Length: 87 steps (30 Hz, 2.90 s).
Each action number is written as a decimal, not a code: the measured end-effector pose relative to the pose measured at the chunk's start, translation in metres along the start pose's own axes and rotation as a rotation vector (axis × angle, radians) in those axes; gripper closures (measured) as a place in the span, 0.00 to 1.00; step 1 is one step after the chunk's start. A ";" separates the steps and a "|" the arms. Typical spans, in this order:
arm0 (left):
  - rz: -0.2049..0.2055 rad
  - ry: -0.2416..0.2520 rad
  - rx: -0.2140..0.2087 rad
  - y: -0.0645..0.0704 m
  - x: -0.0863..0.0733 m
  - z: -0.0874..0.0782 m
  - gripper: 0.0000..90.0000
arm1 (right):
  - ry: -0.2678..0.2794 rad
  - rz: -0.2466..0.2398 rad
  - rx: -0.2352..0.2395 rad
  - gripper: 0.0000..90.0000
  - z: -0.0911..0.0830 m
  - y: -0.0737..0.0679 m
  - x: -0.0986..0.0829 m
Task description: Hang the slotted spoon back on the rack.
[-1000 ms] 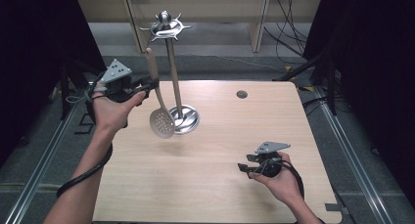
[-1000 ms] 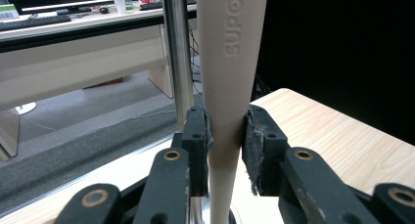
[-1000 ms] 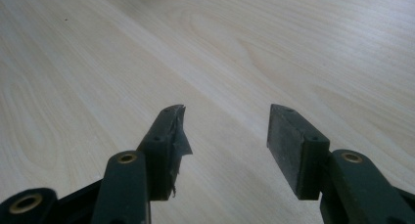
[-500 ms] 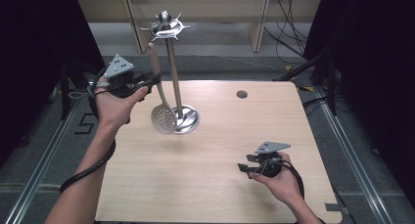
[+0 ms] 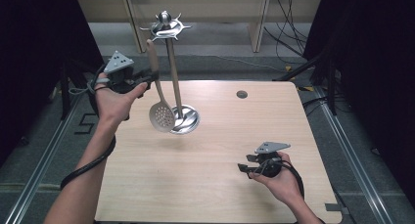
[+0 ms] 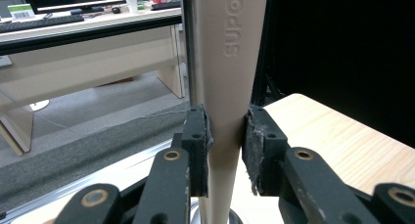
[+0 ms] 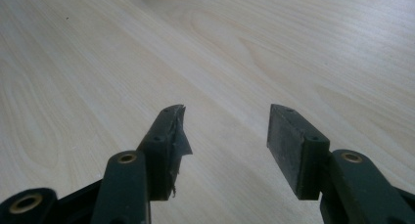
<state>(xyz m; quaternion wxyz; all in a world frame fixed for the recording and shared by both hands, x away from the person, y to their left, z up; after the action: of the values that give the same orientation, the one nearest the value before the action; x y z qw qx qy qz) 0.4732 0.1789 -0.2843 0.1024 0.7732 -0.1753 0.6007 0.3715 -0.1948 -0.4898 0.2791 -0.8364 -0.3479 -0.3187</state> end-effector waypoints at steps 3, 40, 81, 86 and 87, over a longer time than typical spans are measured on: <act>0.001 -0.004 0.005 -0.001 0.000 0.002 0.80 | 0.000 0.000 0.000 0.54 0.000 0.000 0.000; -0.002 -0.005 0.012 -0.003 0.006 0.007 0.79 | -0.013 -0.003 0.004 0.54 0.000 0.000 0.000; -0.020 -0.050 0.007 -0.006 0.002 0.022 0.79 | -0.018 0.001 0.004 0.54 0.000 -0.001 -0.001; -0.019 -0.050 0.006 -0.006 0.001 0.023 0.79 | -0.018 0.001 0.005 0.54 0.000 -0.001 -0.001; -0.021 -0.048 0.006 -0.006 0.001 0.024 0.79 | -0.018 0.002 0.005 0.54 0.000 -0.001 -0.001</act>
<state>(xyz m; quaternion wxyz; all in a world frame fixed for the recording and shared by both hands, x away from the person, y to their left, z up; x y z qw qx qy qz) 0.4967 0.1752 -0.2890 0.1020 0.7896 -0.1680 0.5813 0.3705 -0.1943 -0.4902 0.2782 -0.8388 -0.3505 -0.3100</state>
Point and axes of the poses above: each handheld gripper's, and its own axes: z roughly forward along the jaws, x roughly out of its top, y roughly to its right, the point moved 3 cm from there along z, roughly forward along the jaws, and after that the axes turned 10 degrees about x, right-handed, at the moved point
